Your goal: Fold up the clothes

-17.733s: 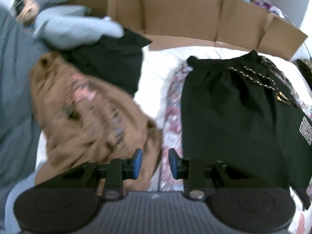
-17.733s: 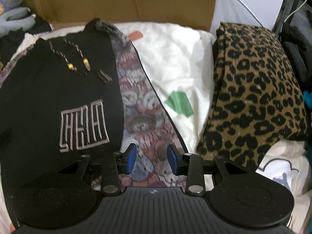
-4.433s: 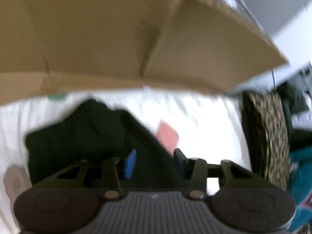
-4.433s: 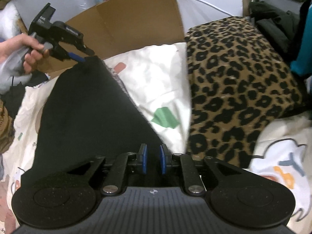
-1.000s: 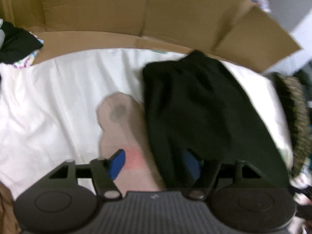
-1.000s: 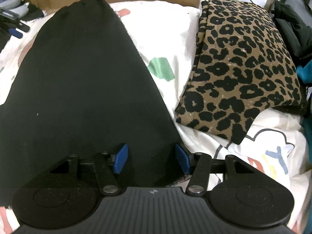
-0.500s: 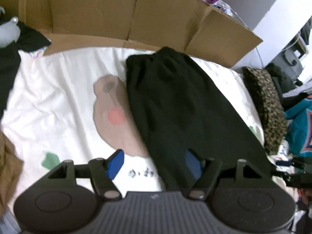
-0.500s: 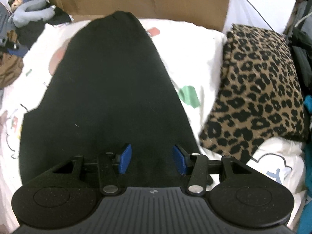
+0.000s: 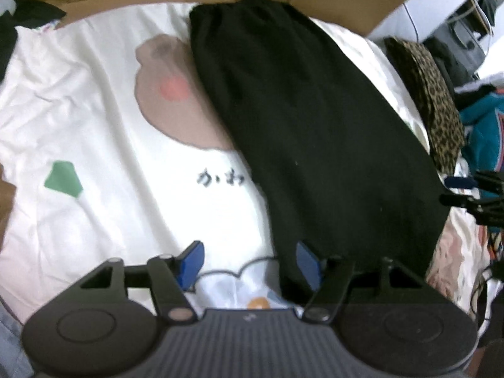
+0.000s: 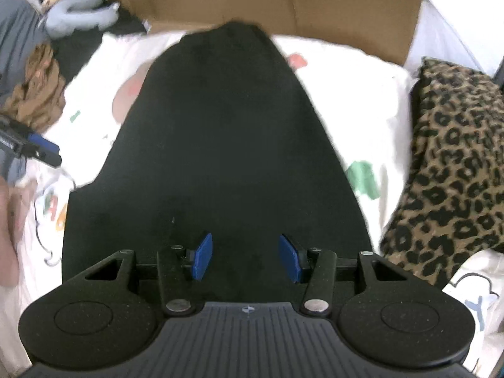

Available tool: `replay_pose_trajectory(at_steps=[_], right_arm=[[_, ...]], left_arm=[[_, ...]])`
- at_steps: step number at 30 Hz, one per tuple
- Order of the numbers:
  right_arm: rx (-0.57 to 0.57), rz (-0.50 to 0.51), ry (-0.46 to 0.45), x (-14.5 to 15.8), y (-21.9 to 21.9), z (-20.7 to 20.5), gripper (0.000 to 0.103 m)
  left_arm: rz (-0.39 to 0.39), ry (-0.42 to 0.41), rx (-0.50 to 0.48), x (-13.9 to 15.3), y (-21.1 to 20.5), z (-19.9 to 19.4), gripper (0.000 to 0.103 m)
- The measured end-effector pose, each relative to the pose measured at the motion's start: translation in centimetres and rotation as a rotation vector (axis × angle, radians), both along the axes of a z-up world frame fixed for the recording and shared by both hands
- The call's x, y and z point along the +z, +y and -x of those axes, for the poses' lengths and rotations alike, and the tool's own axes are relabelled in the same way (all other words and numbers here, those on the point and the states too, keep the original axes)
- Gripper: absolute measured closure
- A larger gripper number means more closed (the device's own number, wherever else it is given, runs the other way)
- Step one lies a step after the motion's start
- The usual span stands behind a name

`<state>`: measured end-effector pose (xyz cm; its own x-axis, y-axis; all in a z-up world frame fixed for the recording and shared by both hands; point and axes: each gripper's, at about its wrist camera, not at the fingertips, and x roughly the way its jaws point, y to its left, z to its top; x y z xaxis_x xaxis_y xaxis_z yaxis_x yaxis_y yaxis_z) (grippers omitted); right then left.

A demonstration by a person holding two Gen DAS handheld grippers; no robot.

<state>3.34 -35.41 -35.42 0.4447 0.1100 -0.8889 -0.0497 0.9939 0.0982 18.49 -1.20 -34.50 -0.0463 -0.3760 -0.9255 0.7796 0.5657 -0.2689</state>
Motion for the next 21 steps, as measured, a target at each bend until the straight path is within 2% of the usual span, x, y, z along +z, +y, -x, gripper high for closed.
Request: replay_pose_trajectory(at_steps=[4,7,9,12,17,21], right_arm=[[0.073,0.021,0.045,-1.9,2.5,-0.6,0.048],[0.122,0.011,0.009,-2.5,4.6,-1.7,0.048],[0.113,0.017,0.009,-3.3,5.6,-2.6,0.049],[0.127,0.040,0.093,-5.5,6.3,-3.1,0.060],[0.162,0.081,0.153,-6.2,6.6,-1.4,0.061],[0.148,0.061,0.199,-6.3,5.8,0.4,0.062]], left_arm=[[-0.013,0.005,-0.017,-0.5,0.7,1.0,0.035],[-0.024,0.019,-0.022,-1.0,1.0,1.4,0.035],[-0.034,0.029,-0.027,-1.4,1.1,1.7,0.037],[-0.039,0.030,-0.039,-1.6,0.9,2.1,0.037],[-0.036,0.023,-0.038,-1.5,0.8,2.3,0.037],[-0.034,0.024,-0.047,-1.6,0.8,2.5,0.037]])
